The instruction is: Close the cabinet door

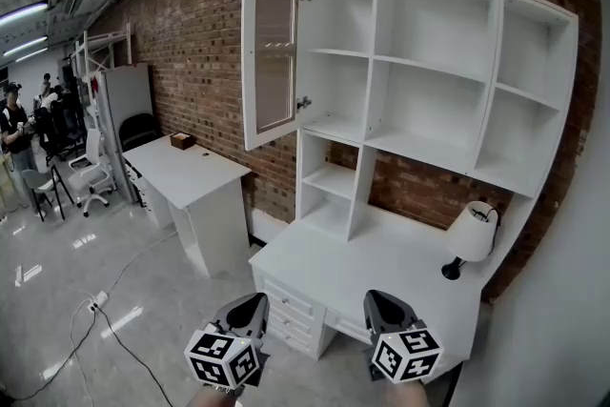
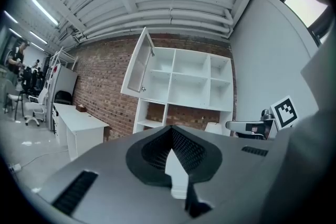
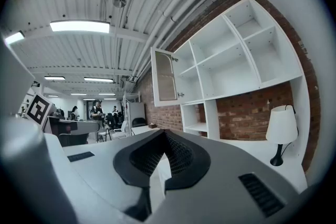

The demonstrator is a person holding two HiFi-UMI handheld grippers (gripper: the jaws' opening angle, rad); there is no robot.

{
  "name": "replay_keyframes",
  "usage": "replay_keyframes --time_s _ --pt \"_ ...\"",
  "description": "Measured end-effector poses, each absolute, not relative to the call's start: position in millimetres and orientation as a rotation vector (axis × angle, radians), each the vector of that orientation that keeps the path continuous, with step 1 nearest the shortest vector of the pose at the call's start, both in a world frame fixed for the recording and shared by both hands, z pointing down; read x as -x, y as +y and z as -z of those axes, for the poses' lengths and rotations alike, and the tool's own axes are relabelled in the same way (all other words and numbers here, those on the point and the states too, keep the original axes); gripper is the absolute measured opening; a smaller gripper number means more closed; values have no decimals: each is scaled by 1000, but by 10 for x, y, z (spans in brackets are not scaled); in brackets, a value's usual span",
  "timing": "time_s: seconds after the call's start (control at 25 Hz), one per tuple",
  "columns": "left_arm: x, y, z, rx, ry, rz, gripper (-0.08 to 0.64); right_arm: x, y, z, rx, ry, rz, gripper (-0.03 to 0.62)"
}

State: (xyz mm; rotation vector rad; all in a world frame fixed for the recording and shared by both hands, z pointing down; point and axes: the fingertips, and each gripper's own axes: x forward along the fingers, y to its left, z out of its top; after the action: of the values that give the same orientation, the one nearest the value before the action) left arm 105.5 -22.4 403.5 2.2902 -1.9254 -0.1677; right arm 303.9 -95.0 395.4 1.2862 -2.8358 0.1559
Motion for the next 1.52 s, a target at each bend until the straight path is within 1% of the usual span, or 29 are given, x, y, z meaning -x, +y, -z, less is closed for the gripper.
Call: replay_keyframes --time_s 0.8,1.28,1.52 --pt "-803 -135 -3961 -2232 -2006 158 8 -2747 -997 -3881 -1194 -2914 -180 28" --pt "-736 -368 -4007 -2179 -2039 154 8 -2661 -1271 -3941 -1143 -2923 -194 28" --pt "-585 -559 -4046 -2168 -2037 172 8 -2551 -1461 -3974 -1151 -2908 -190 28"
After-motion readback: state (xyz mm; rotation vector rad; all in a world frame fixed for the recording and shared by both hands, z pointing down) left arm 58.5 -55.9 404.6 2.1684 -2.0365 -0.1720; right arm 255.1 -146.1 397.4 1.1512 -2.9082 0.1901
